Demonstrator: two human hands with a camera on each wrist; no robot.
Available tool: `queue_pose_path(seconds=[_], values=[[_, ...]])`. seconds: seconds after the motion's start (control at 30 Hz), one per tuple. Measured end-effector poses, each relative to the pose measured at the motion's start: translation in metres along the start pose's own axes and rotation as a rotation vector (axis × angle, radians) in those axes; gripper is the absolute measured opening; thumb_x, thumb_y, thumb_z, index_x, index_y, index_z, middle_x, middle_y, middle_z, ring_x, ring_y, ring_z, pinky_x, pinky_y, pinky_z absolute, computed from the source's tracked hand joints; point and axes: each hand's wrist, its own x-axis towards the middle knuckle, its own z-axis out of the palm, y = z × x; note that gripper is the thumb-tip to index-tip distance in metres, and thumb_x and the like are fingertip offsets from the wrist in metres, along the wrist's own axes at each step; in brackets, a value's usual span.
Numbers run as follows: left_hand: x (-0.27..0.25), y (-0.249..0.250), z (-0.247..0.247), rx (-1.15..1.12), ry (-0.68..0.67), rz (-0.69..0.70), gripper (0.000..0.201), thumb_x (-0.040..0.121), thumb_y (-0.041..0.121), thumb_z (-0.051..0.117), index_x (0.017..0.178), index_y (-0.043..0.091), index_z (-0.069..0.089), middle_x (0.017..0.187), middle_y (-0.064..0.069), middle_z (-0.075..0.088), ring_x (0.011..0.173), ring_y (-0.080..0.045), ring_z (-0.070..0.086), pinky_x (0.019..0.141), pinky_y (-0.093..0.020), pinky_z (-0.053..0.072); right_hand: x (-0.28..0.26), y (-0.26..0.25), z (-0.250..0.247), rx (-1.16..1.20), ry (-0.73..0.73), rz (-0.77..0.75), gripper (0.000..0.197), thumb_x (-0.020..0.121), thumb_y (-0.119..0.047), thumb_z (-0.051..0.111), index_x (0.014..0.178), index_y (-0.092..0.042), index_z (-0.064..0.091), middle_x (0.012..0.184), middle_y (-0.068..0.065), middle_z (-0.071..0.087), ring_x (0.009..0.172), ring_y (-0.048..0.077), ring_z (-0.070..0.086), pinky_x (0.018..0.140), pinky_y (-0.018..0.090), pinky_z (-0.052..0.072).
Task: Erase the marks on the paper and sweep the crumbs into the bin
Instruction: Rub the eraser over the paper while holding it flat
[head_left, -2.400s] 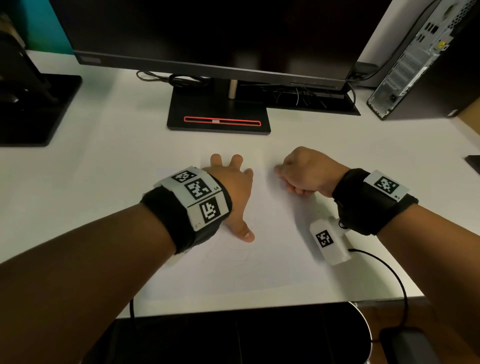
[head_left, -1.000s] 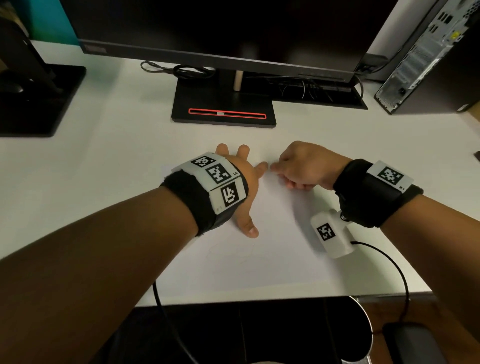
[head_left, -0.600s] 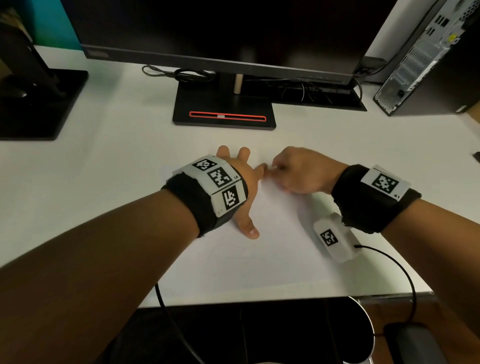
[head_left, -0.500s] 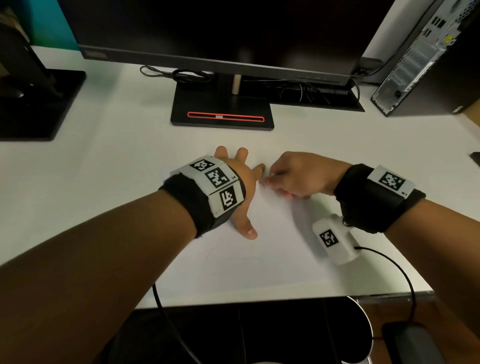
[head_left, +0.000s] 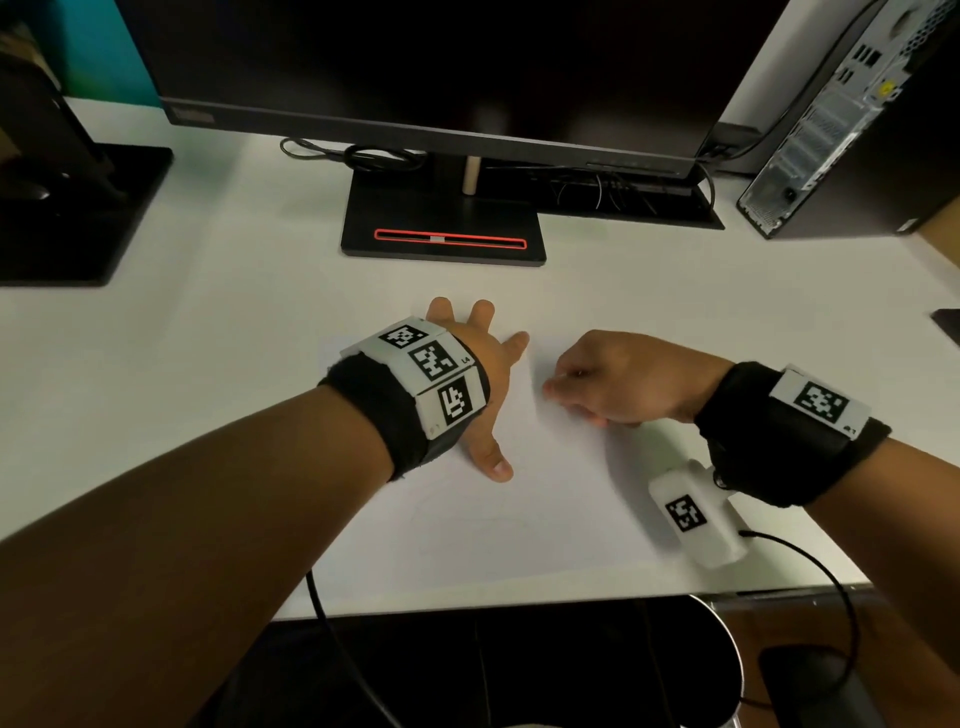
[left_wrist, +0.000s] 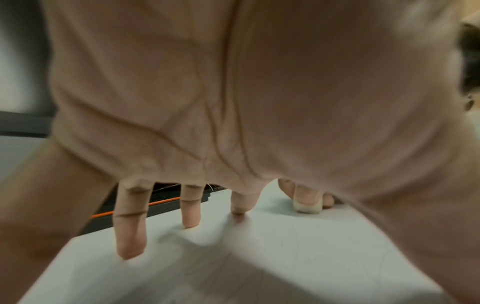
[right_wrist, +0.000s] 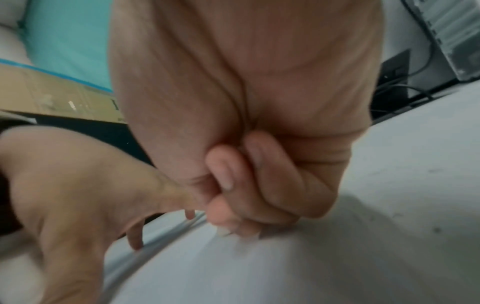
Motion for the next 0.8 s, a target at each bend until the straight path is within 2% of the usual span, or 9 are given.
queue_pose_path(seconds=[0.13, 0.23, 0.4, 0.47, 0.57, 0.67, 0.73, 0.8], values=[[-0.001, 0.001, 0.000, 0.018, -0.001, -0.001, 0.143, 0.054, 0.080, 0.077, 0.157, 0.035, -0.010, 0.153, -0.008, 0.010, 0.137, -0.043, 0.017, 0.098, -0.055, 0.044, -0.009, 0.005, -0.002, -0.006, 0.035, 0.019, 0.040, 0.099, -0.035, 0.053, 0.072, -0.008, 0.064, 0.056, -0.002, 0.062, 0.044, 0.013, 0.050, 0.051, 0.027, 0.045], [-0.002, 0.002, 0.000, 0.026, 0.005, -0.002, 0.141, 0.055, 0.079, 0.078, 0.158, 0.035, -0.008, 0.156, -0.008, 0.009, 0.139, -0.043, 0.016, 0.099, -0.054, 0.044, -0.016, 0.005, 0.001, 0.007, -0.054, -0.010, 0.041, 0.100, -0.035, 0.054, 0.068, -0.011, 0.061, 0.055, -0.002, 0.059, 0.045, 0.013, 0.047, 0.054, 0.030, 0.046], [-0.003, 0.002, -0.001, 0.042, 0.006, -0.003, 0.140, 0.055, 0.078, 0.078, 0.158, 0.035, -0.008, 0.156, -0.009, 0.010, 0.139, -0.043, 0.017, 0.099, -0.053, 0.044, -0.024, 0.010, 0.000, -0.040, -0.050, -0.028, 0.041, 0.099, -0.035, 0.055, 0.063, -0.017, 0.057, 0.052, -0.007, 0.059, 0.044, 0.009, 0.046, 0.060, 0.032, 0.047], [-0.003, 0.002, -0.002, 0.031, 0.001, -0.002, 0.140, 0.056, 0.077, 0.079, 0.158, 0.035, -0.008, 0.156, -0.008, 0.010, 0.139, -0.043, 0.017, 0.098, -0.054, 0.044, -0.027, 0.012, 0.003, -0.022, -0.074, -0.030, 0.041, 0.100, -0.035, 0.055, 0.063, -0.017, 0.056, 0.053, -0.006, 0.059, 0.043, 0.010, 0.045, 0.058, 0.030, 0.045], [-0.004, 0.003, -0.003, 0.040, -0.009, -0.005, 0.141, 0.056, 0.077, 0.079, 0.158, 0.035, -0.009, 0.156, -0.009, 0.010, 0.140, -0.043, 0.017, 0.100, -0.055, 0.043, -0.029, 0.015, 0.003, -0.031, -0.020, -0.034, 0.041, 0.099, -0.037, 0.055, 0.063, -0.018, 0.057, 0.053, -0.006, 0.060, 0.044, 0.007, 0.046, 0.059, 0.028, 0.045], [-0.006, 0.003, -0.003, 0.045, -0.019, -0.002, 0.140, 0.057, 0.077, 0.079, 0.158, 0.035, -0.010, 0.156, -0.009, 0.009, 0.140, -0.042, 0.017, 0.100, -0.055, 0.043, -0.030, 0.018, 0.003, -0.019, -0.078, -0.030, 0.041, 0.100, -0.037, 0.055, 0.063, -0.018, 0.057, 0.053, -0.006, 0.059, 0.044, 0.010, 0.045, 0.058, 0.030, 0.045], [-0.006, 0.003, -0.004, 0.041, -0.020, -0.002, 0.140, 0.058, 0.076, 0.079, 0.158, 0.035, -0.010, 0.157, -0.009, 0.008, 0.141, -0.042, 0.015, 0.101, -0.055, 0.043, -0.032, 0.021, 0.000, -0.014, -0.054, -0.009, 0.041, 0.100, -0.035, 0.056, 0.063, -0.017, 0.057, 0.052, -0.005, 0.059, 0.042, 0.011, 0.045, 0.055, 0.029, 0.044], [-0.007, 0.003, -0.004, 0.046, -0.025, 0.000, 0.140, 0.058, 0.076, 0.079, 0.158, 0.035, -0.010, 0.158, -0.008, 0.007, 0.142, -0.043, 0.015, 0.101, -0.055, 0.043, -0.032, 0.022, -0.003, -0.028, 0.001, 0.001, 0.039, 0.100, -0.034, 0.055, 0.067, -0.014, 0.059, 0.052, -0.005, 0.060, 0.040, 0.006, 0.045, 0.053, 0.024, 0.042]])
